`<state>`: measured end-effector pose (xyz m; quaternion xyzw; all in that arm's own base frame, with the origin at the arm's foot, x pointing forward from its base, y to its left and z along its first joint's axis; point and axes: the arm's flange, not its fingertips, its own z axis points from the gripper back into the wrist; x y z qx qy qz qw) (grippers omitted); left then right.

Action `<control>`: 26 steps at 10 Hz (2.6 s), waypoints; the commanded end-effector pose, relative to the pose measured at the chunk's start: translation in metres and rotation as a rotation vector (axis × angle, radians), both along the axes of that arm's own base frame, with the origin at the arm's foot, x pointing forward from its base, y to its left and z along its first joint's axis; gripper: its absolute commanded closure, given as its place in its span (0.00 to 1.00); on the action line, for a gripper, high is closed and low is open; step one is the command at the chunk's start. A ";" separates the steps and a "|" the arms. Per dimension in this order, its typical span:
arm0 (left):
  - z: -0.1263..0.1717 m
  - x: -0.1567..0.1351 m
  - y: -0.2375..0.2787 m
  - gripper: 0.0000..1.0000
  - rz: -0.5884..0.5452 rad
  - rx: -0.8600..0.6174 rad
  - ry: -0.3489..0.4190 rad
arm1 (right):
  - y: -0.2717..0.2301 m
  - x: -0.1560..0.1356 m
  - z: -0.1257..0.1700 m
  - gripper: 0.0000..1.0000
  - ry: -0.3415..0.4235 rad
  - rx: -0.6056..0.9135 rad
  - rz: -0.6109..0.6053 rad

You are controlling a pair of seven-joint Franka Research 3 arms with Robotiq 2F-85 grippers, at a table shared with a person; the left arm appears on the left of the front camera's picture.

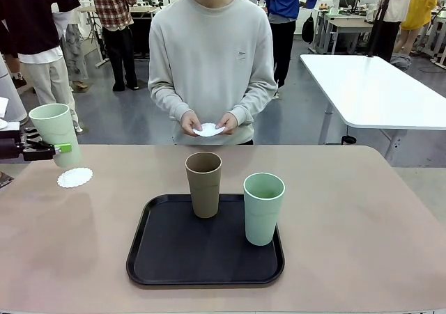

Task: Place coasters on the table and set cups on them.
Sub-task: Pick up one Reusable plastic cup and place it on a coaster set by the human.

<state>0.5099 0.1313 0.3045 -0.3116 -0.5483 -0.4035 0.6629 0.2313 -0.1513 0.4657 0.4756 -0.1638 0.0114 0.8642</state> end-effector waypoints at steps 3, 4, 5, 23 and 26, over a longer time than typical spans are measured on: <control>-0.021 0.013 0.000 0.16 0.015 0.010 0.031 | -0.001 0.000 -0.001 0.00 -0.002 0.006 0.002; -0.027 0.017 0.000 0.16 0.017 -0.009 0.028 | -0.001 0.000 -0.001 0.00 -0.002 0.006 0.002; -0.032 0.018 0.001 0.16 0.026 -0.025 0.029 | -0.001 0.000 -0.001 0.00 -0.002 0.006 0.002; -0.058 0.021 0.010 0.16 -0.025 -0.047 0.007 | -0.001 0.000 -0.001 0.00 -0.002 0.006 0.002; -0.064 0.022 0.012 0.16 -0.037 -0.040 0.001 | -0.001 0.000 -0.001 0.00 -0.002 0.006 0.002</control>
